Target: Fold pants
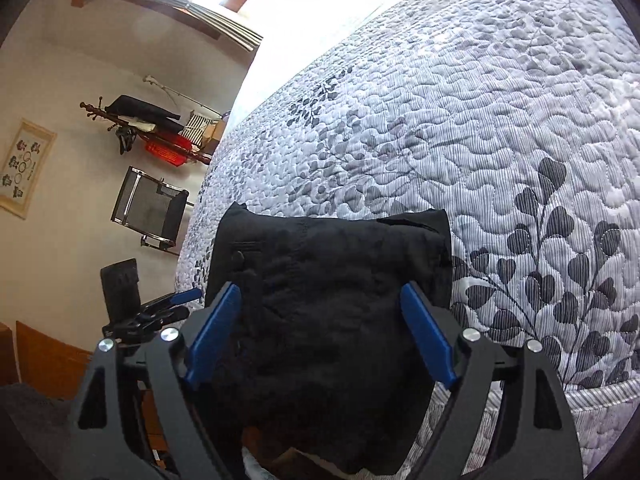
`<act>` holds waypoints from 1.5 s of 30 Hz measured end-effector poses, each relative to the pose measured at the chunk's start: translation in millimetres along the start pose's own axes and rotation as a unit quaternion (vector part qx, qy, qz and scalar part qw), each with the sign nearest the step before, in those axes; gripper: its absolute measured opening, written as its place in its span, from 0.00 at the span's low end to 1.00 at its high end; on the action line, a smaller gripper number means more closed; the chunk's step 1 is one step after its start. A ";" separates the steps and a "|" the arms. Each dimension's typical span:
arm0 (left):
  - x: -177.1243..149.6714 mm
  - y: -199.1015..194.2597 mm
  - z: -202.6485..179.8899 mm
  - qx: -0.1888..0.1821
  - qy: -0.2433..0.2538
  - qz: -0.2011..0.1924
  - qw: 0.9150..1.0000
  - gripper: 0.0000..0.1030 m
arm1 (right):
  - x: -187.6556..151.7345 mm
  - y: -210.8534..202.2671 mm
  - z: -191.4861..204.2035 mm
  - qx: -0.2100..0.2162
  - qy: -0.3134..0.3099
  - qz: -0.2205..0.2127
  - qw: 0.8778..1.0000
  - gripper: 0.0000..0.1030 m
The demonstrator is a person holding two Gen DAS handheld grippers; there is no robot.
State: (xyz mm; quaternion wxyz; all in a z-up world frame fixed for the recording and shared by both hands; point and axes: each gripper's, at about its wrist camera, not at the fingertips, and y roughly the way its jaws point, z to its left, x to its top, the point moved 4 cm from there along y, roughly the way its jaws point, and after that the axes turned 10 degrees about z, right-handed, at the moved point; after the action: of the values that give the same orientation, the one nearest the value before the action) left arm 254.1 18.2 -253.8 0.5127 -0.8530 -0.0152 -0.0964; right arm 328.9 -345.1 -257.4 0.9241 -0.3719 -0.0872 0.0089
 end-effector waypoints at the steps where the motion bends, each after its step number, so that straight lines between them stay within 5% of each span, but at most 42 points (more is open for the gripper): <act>1: 4.4 -1.7 10.8 -0.017 -0.008 0.004 1.000 0.95 | -3.9 -4.5 1.1 0.000 0.002 0.004 1.000 0.88; 6: 22.5 8.0 51.2 -0.138 -0.034 0.065 0.988 0.96 | -31.9 -12.2 -14.4 0.024 0.053 0.046 0.997 0.92; 12: 21.7 40.7 65.1 -0.257 -0.064 0.147 0.953 0.96 | -62.3 -12.5 -40.0 0.052 0.099 0.056 0.992 0.93; 23: 17.2 66.9 73.7 -0.292 -0.084 0.158 0.940 0.96 | -67.2 6.9 -75.1 0.104 0.129 0.064 0.984 0.95; 39: 15.1 80.1 50.3 -0.269 -0.081 0.163 0.946 0.95 | -56.5 39.1 -80.8 0.127 0.118 0.103 0.979 0.97; 45: 12.3 83.4 45.8 -0.285 -0.085 0.167 0.940 0.91 | -49.5 50.1 -71.9 0.145 0.111 0.109 0.977 0.97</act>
State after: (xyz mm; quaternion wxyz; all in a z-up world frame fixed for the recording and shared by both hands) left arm 283.4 17.9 -345.1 0.2540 -0.9586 0.1123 0.0628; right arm 294.6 -362.2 -350.5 0.9656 -0.2402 0.0594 0.0805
